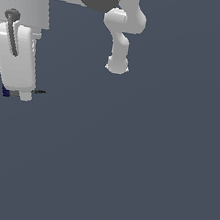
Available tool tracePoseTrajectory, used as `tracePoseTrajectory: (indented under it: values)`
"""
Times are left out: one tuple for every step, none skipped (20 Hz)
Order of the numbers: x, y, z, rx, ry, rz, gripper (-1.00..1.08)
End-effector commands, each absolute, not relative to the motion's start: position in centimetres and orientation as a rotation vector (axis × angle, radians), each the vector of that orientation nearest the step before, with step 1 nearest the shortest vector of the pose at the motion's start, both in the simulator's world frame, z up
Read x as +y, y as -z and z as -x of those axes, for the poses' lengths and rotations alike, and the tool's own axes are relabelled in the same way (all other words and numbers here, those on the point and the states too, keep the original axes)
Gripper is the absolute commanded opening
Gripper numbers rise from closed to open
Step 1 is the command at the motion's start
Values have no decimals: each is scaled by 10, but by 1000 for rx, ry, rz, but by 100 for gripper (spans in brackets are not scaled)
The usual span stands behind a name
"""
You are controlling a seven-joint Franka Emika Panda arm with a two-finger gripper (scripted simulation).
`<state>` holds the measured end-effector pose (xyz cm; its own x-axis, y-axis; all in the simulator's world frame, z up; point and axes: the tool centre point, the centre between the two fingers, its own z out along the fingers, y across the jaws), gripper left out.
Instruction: Pick up the object and move it to a goal position.
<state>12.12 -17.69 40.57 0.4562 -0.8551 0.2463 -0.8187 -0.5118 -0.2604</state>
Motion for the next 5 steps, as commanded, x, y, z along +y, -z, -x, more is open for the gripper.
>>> tracePoseTrajectory:
  values:
    - [-181, -417, -121, 1499, 544, 2581, -100]
    - [-182, -419, -121, 1501, 547, 2579, -100]
    - [-182, -421, -121, 1501, 549, 2578, -100]
    - [-183, -422, -121, 1502, 550, 2577, -100]
    - [-183, -422, -121, 1502, 550, 2577, -100]
